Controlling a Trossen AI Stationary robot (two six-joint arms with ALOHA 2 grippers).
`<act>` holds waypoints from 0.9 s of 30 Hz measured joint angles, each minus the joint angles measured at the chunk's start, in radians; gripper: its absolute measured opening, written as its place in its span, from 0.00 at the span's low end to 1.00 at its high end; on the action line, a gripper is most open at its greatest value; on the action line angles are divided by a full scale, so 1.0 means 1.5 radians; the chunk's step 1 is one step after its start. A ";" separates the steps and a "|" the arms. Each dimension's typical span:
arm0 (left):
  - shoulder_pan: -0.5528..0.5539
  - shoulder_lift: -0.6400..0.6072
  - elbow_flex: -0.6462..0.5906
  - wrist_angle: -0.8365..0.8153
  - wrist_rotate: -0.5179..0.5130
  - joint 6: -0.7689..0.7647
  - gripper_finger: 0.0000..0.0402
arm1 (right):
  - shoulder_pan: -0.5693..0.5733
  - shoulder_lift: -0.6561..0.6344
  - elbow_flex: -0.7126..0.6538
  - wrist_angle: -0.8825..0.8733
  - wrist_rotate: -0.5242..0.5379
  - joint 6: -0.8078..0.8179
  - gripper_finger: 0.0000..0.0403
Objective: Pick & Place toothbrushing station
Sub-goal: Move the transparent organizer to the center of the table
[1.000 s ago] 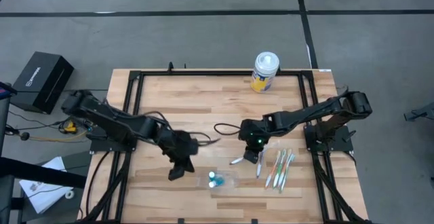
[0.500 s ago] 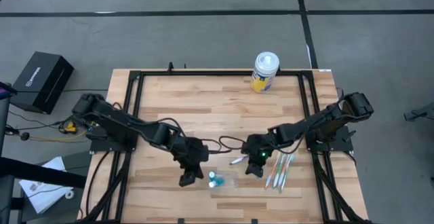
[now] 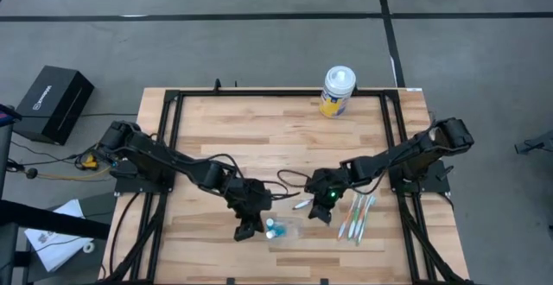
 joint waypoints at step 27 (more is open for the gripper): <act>-0.004 -0.010 -0.001 -0.086 0.059 0.037 0.01 | -0.030 0.146 0.036 0.166 -0.069 0.029 0.00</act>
